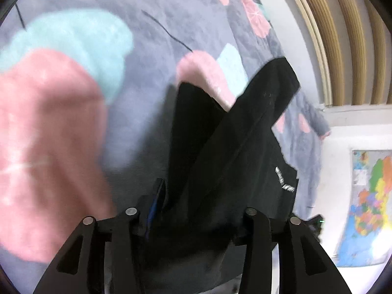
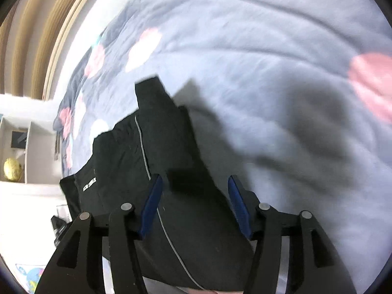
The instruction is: Fold large clothes
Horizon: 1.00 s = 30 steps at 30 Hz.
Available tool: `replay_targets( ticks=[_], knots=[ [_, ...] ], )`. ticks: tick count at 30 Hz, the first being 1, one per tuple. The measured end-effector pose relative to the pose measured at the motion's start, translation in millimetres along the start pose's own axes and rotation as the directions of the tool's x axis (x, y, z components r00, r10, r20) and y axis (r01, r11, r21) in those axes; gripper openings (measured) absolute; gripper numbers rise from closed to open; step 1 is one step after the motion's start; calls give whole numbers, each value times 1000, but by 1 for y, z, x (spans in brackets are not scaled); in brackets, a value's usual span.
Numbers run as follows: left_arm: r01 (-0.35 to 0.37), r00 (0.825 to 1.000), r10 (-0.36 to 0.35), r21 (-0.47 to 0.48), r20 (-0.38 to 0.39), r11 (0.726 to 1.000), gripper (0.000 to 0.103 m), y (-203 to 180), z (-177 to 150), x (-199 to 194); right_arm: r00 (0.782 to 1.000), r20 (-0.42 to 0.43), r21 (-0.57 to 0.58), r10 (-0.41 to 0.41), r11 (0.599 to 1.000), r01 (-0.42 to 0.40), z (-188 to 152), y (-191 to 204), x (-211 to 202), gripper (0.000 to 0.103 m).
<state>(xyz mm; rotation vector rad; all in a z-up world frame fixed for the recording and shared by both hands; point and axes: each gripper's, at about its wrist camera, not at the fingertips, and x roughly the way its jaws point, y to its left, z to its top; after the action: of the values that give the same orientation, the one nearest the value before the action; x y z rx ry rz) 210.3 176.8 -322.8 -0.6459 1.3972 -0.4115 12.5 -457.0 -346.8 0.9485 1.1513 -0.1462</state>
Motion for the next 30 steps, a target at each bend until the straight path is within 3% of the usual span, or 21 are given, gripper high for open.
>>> replay_targets(
  ticks=[4, 6, 8, 11, 14, 16, 18, 20, 23, 25, 28, 30],
  knots=[
    [-133, 989, 124, 105, 84, 986, 48, -21, 0, -29, 996, 60, -110, -62, 992, 69, -11, 40, -31, 60],
    [-194, 974, 172, 151, 150, 969, 48, -38, -5, -42, 995, 73, -172, -64, 982, 76, -17, 71, -35, 61],
    [-209, 968, 172, 206, 184, 956, 48, -57, -14, -51, 995, 77, -241, -59, 968, 76, -28, 105, -34, 66],
    [-237, 962, 178, 308, 208, 921, 48, -95, -27, -49, 996, 56, -366, -65, 927, 81, -47, 143, -16, 67],
    [-269, 956, 194, 389, 221, 881, 55, -121, -43, -34, 985, 54, -474, -165, 864, 170, -64, 180, 24, 67],
    [-288, 955, 225, 408, 196, 866, 58, -126, -52, -18, 983, 31, -507, -183, 844, 173, -72, 193, 53, 67],
    [-369, 929, 336, 429, 155, 824, 58, -121, -57, 19, 973, 25, -519, -231, 829, 210, -76, 196, 78, 67],
    [-434, 899, 412, 428, 150, 793, 58, -108, -59, 47, 946, 46, -555, -322, 779, 292, -80, 192, 107, 71],
    [-448, 892, 429, 407, 144, 796, 59, -91, -54, 68, 937, 60, -549, -344, 772, 319, -82, 186, 126, 77],
    [-442, 895, 425, 395, 135, 805, 60, -88, -48, 73, 935, 65, -532, -348, 781, 328, -79, 184, 127, 79],
    [-429, 902, 414, 375, 124, 822, 62, -85, -40, 72, 926, 76, -544, -369, 763, 349, -80, 185, 132, 82],
    [-428, 902, 416, 366, 116, 826, 62, -86, -39, 69, 927, 66, -523, -370, 778, 347, -79, 185, 125, 82]
  ],
)
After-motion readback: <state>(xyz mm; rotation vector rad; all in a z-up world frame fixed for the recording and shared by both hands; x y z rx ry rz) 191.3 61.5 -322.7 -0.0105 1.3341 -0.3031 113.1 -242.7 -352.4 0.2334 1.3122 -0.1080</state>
